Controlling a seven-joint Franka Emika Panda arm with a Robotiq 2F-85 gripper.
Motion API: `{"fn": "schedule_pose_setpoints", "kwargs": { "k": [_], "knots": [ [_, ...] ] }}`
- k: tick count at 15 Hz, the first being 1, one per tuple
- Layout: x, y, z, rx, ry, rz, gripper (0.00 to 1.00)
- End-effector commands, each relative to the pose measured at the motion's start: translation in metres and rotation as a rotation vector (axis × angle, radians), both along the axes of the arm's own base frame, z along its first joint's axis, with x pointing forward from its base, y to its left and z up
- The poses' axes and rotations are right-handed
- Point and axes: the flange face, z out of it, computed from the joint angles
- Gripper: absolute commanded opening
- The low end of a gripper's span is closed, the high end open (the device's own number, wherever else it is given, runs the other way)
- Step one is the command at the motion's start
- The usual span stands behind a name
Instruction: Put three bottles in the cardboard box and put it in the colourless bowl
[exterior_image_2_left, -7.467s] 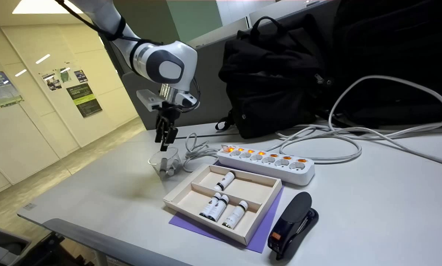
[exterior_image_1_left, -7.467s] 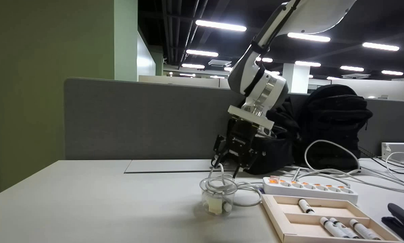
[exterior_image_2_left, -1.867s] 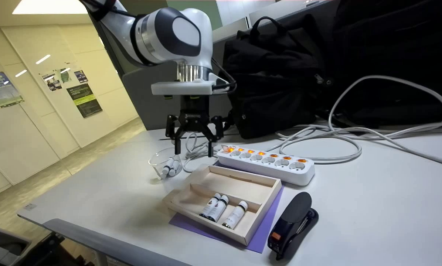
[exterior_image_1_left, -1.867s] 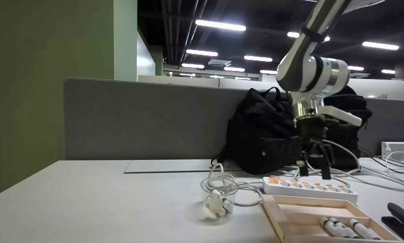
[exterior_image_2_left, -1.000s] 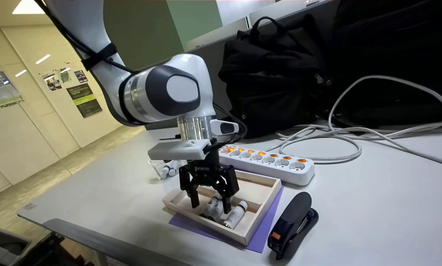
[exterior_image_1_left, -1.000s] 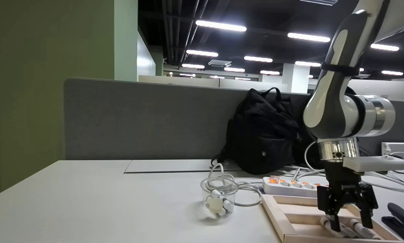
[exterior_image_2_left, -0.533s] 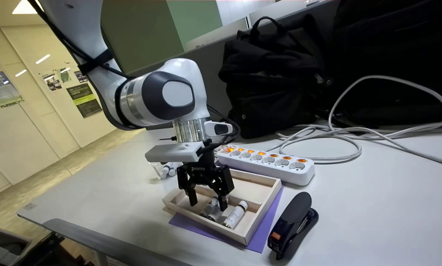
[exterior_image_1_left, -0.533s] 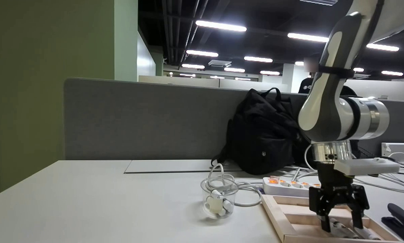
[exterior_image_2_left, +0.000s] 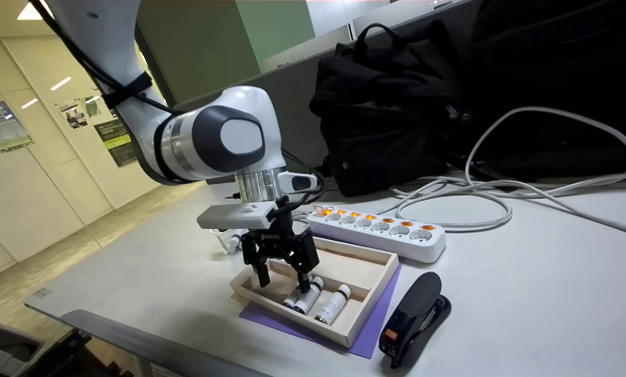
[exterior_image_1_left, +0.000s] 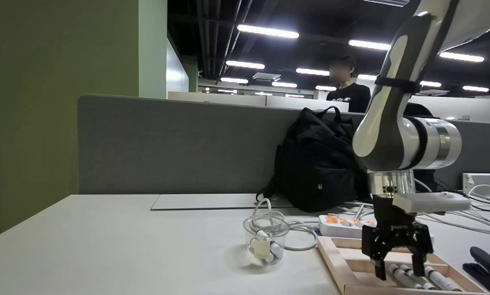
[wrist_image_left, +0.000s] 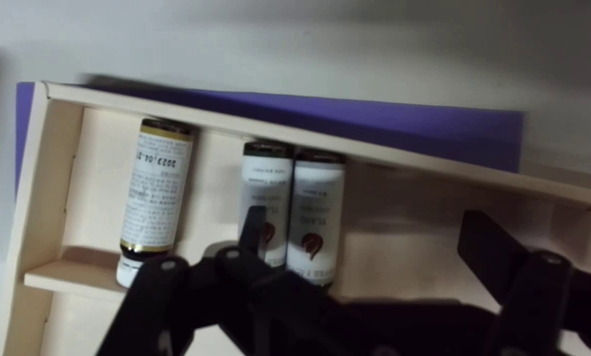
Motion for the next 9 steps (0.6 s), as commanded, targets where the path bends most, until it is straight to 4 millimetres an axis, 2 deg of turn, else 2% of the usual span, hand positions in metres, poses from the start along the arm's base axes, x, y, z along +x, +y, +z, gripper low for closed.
{"fn": "schedule_pose_setpoints", "kwargs": {
  "k": [1,9],
  "knots": [
    [-0.001,0.011,-0.001,-0.004,-0.011,-0.023,1.00],
    [-0.014,0.005,-0.035,-0.034,0.025,-0.024,1.00]
  ]
}}
